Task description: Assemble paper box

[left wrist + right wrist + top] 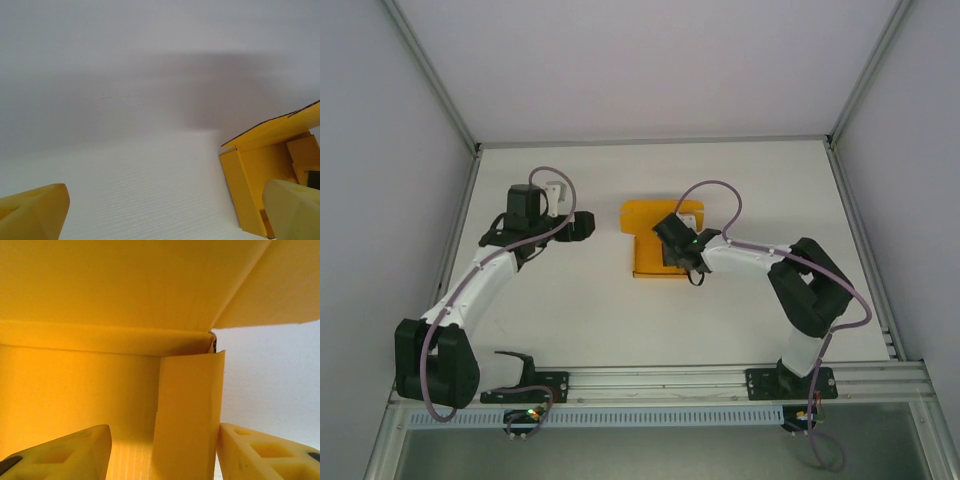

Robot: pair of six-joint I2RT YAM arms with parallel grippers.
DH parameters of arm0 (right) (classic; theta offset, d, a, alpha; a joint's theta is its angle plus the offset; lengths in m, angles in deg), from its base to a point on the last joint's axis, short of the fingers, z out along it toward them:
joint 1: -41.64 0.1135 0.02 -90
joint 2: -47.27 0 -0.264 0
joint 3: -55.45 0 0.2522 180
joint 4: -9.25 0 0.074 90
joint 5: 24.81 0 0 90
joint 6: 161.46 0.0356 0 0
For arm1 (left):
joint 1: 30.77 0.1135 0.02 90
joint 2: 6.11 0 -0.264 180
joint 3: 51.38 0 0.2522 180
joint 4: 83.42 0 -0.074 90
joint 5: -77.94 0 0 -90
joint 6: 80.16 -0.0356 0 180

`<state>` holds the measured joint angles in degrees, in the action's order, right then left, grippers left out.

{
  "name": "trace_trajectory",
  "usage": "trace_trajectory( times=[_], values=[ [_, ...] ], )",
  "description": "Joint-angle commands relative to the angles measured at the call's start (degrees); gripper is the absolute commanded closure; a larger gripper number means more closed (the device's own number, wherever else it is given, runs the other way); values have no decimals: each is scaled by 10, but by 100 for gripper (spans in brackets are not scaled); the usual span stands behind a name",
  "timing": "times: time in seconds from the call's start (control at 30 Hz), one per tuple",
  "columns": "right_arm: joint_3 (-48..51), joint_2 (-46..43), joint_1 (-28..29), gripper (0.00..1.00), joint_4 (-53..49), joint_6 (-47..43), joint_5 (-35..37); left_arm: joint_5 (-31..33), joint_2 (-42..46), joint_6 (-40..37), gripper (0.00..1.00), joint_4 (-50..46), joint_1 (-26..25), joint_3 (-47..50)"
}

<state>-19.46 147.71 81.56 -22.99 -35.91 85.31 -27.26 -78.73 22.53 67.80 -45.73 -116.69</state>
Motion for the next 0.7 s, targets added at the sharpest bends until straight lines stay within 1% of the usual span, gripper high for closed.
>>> trace_trajectory(
  times=[0.0,0.03,0.27,0.33,0.47,0.5,0.53,0.6,0.63,0.67],
  values=[
    [-9,-23,2,43,-31,-7,24,-9,-1,-16,0,-11,1,-10],
    [-8,-24,-2,45,-39,-5,23,-9,-4,-16,0,-12,1,-10],
    [-3,-6,-16,51,-81,-4,-13,-8,-14,-20,0,-12,2,-10],
    [2,5,-21,61,-74,1,-23,-7,-17,-20,0,-11,2,-10],
    [20,19,-38,74,-34,3,-49,-9,-21,-20,0,-11,2,-11],
    [24,20,-44,83,-26,2,-59,-8,-22,-21,0,-12,2,-11],
    [28,19,-46,87,-17,1,-68,-7,-21,-21,0,-12,2,-11],
    [32,19,-52,89,-10,-5,-89,-5,-20,-23,0,-12,2,-10],
    [32,21,-54,92,-9,-9,-98,-4,-19,-23,0,-12,3,-9],
    [34,23,-55,100,-10,-13,-99,-3,-18,-22,0,-12,2,-8]
  ],
)
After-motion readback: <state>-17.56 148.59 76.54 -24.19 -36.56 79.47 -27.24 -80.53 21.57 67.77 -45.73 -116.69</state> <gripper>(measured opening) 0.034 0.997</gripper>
